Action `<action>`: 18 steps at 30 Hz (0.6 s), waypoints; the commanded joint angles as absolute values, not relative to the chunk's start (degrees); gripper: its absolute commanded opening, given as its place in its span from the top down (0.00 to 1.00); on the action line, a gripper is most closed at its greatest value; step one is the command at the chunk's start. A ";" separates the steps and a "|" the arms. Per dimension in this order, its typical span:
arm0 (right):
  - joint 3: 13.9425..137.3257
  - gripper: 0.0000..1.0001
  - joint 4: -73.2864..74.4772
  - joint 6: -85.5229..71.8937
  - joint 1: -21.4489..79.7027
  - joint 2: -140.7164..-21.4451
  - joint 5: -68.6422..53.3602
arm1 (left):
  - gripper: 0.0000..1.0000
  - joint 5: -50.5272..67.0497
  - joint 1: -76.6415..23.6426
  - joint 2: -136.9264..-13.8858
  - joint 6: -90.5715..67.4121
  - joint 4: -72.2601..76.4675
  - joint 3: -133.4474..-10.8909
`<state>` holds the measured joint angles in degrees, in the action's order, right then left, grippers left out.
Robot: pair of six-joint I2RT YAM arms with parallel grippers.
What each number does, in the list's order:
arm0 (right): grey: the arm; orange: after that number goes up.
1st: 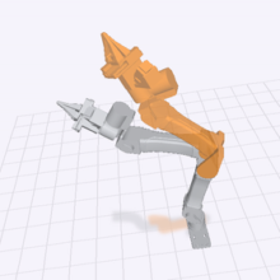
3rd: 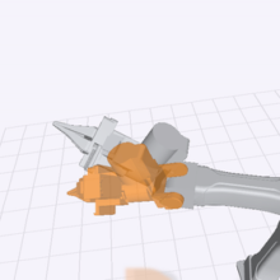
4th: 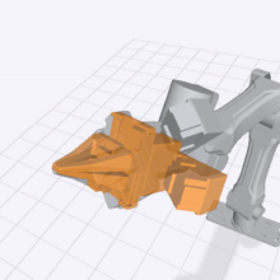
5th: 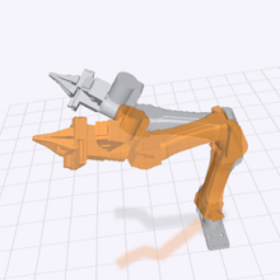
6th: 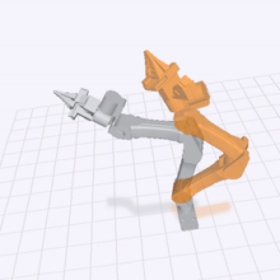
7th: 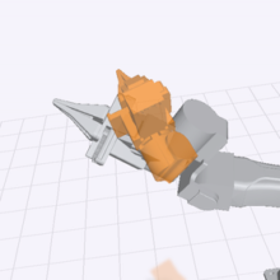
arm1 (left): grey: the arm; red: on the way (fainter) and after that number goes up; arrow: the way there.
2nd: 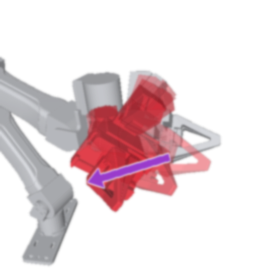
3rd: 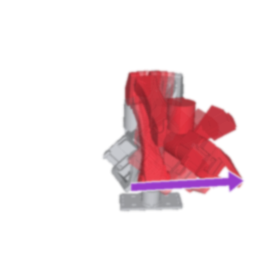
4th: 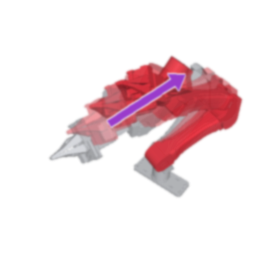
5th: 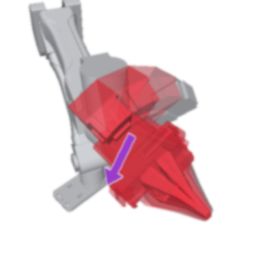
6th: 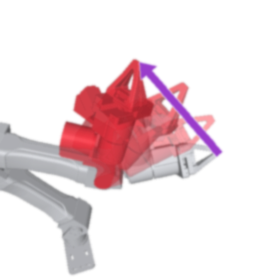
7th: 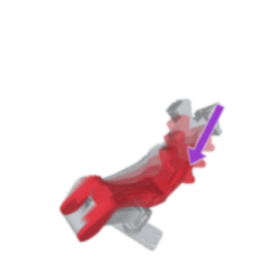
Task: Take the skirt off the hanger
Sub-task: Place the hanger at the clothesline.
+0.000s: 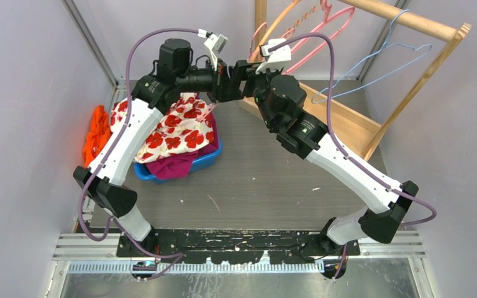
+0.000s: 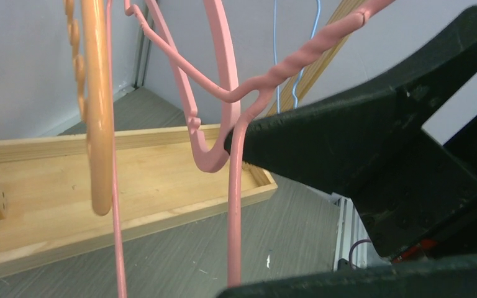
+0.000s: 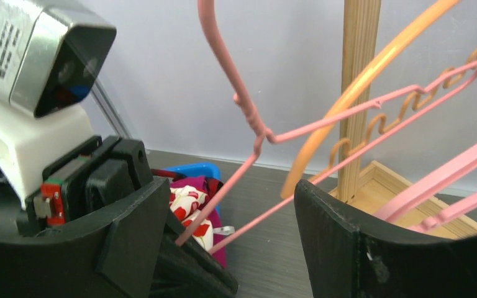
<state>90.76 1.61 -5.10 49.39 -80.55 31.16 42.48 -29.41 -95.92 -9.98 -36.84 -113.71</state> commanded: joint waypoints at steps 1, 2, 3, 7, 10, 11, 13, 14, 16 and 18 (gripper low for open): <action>94.64 0.22 -3.65 -3.55 50.25 -82.75 30.00 | 1.00 43.96 -30.28 -91.21 -9.88 -33.28 -112.90; 95.11 0.22 -4.07 -3.33 50.26 -83.19 30.60 | 1.00 44.02 -30.24 -90.96 -9.92 -33.19 -112.74; 95.32 0.22 -4.90 -3.15 50.27 -83.71 31.15 | 1.00 44.10 -30.24 -90.71 -9.94 -33.20 -112.62; 94.83 0.23 -7.06 -2.37 50.27 -84.78 33.43 | 1.00 44.09 -30.23 -89.52 -10.11 -33.22 -112.38; 93.52 0.30 -7.99 -3.22 50.27 -84.81 35.94 | 1.00 43.83 -30.26 -88.37 -10.28 -33.33 -112.08; 93.26 0.38 -8.22 -3.51 50.27 -84.81 36.59 | 1.00 43.78 -30.19 -87.98 -10.34 -33.31 -111.90; 93.18 0.58 -8.26 -4.02 50.28 -84.97 36.94 | 1.00 43.76 -30.24 -87.35 -10.31 -33.37 -111.60; 93.29 0.70 -8.10 -3.85 50.27 -85.05 36.36 | 1.00 43.77 -30.23 -87.15 -10.36 -33.33 -111.48; 93.89 0.90 -7.62 -3.70 50.27 -85.31 35.54 | 1.00 43.78 -30.26 -86.88 -10.39 -33.32 -111.29; 94.83 0.99 -6.52 -3.38 50.27 -85.63 35.80 | 1.00 44.10 -30.23 -86.84 -10.71 -32.94 -111.11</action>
